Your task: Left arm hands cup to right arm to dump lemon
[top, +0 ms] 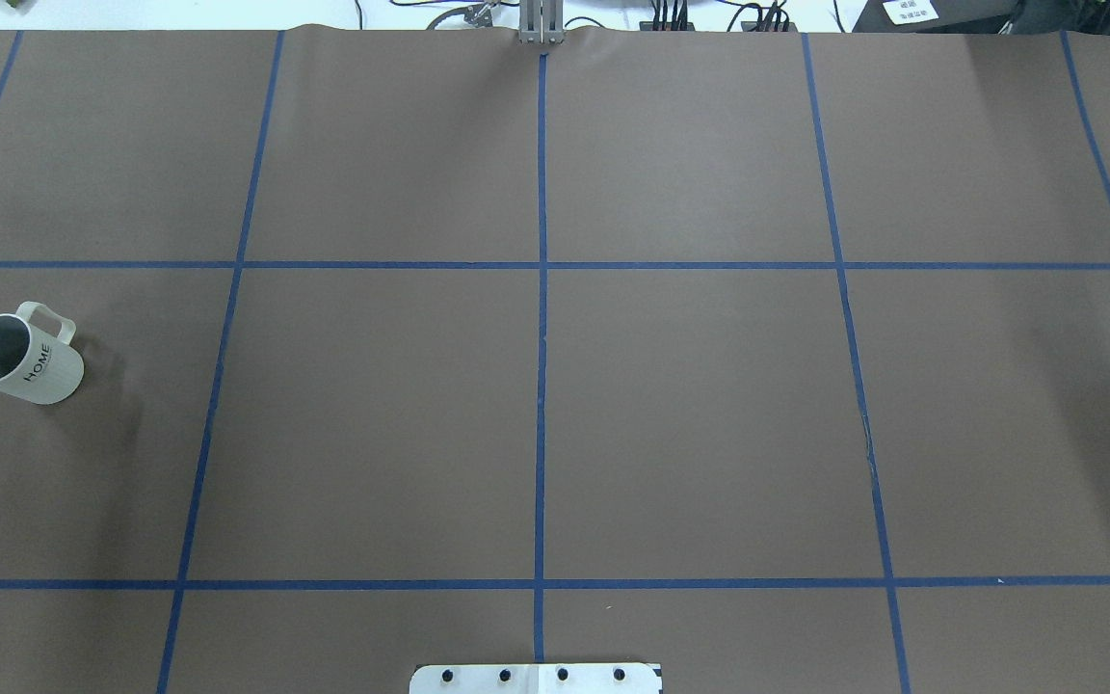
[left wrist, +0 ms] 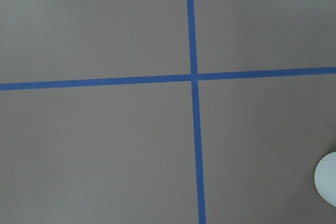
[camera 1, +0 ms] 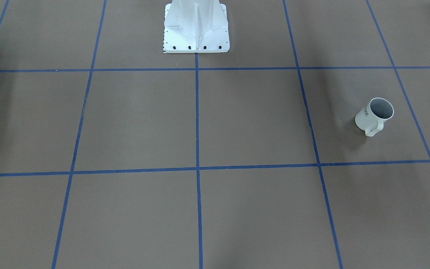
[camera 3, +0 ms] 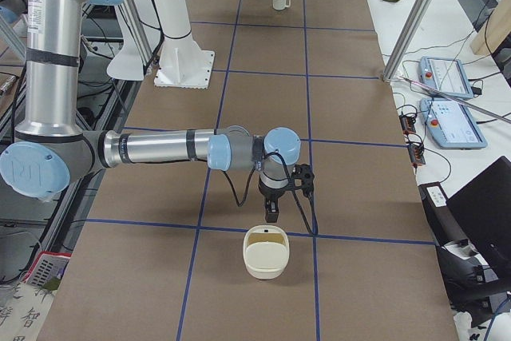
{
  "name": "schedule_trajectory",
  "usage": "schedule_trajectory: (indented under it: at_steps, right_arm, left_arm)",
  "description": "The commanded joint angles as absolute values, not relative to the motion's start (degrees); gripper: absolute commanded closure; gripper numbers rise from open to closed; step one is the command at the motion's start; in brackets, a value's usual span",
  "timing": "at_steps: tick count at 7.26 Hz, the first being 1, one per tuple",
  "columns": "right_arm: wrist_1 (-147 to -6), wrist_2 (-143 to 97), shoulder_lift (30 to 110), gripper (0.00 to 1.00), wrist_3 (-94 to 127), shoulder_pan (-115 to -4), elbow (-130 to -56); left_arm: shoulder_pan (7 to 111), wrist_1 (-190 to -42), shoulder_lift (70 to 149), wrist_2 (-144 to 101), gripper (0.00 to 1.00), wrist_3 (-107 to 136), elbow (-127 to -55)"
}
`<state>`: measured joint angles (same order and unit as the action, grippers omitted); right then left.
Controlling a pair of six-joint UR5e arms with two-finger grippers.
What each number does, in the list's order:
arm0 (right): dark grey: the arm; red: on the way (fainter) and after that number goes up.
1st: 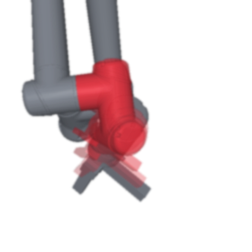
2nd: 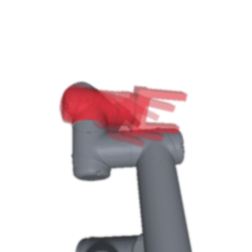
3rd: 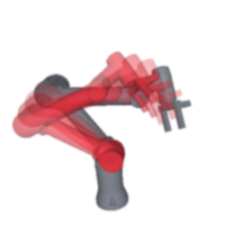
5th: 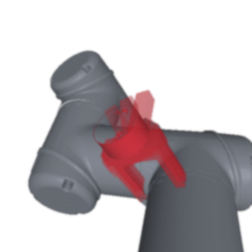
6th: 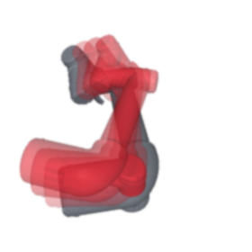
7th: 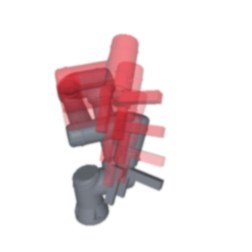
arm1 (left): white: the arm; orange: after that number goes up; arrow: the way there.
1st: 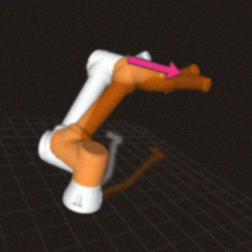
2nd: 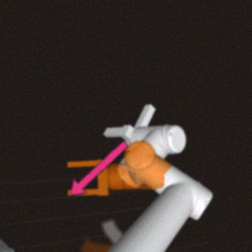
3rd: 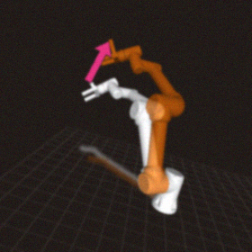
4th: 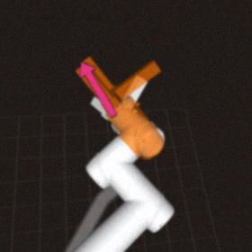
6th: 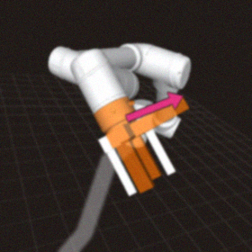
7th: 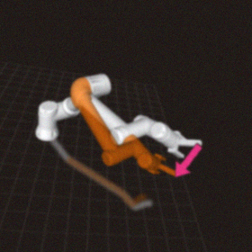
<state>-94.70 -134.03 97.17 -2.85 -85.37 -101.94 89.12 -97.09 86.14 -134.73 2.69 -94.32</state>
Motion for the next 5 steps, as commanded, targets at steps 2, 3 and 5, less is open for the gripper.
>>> schedule_trajectory:
  at_steps: [2,3,5]
  right_arm:
    - [-88.43,-134.03,97.47,0.00,-2.55,-85.34,-99.32]
    - [-88.42,-134.29,97.47,0.00,-2.55,-85.34,-99.23]
    - [-88.33,-134.30,97.47,0.00,-2.64,-85.34,-99.75]
  left_arm:
    - [88.95,-99.66,84.55,-134.56,0.00,1.23,-94.05]
    - [89.03,-99.75,84.55,-134.73,0.00,1.23,-93.87]
    - [89.03,-99.84,84.46,-134.82,0.00,1.23,-93.87]
